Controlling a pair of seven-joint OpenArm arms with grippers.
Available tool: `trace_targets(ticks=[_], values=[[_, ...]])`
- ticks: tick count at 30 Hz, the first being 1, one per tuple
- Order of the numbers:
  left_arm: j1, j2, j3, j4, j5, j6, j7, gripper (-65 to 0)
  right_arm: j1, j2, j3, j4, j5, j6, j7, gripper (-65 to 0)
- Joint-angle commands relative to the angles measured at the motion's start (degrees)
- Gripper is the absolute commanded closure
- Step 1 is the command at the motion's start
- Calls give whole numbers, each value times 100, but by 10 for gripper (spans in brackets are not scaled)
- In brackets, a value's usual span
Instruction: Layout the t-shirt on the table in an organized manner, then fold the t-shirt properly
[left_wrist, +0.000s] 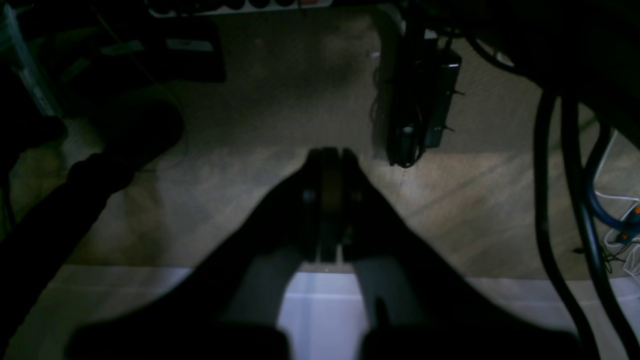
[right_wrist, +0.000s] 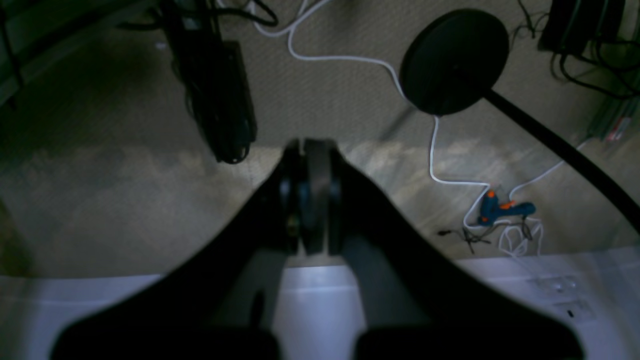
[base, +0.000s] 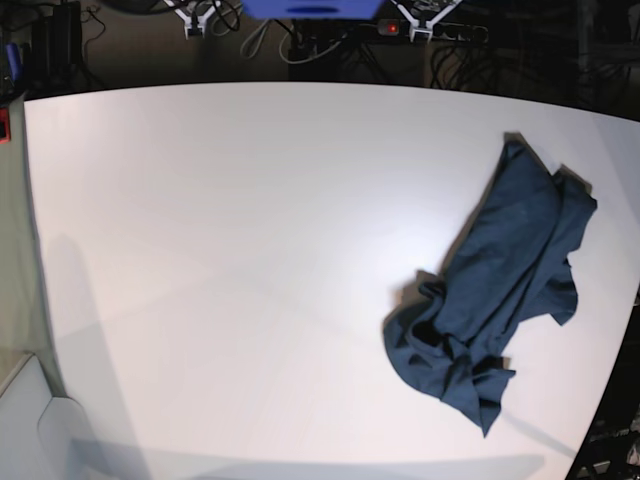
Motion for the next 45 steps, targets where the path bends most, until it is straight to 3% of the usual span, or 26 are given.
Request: trace_targets(ticks=[1,35,45], values=[[42,0,-5,18,-17,60,-16,0,-43,25,-10,15,19,86,27,0],[24,70,-5,18,-17,60,-7,0,-34,104,-10,23,19,86,36,0],[121,26,-5,27,-17,60,-16,0,-782,201,7,1377,19,86,18,0]])
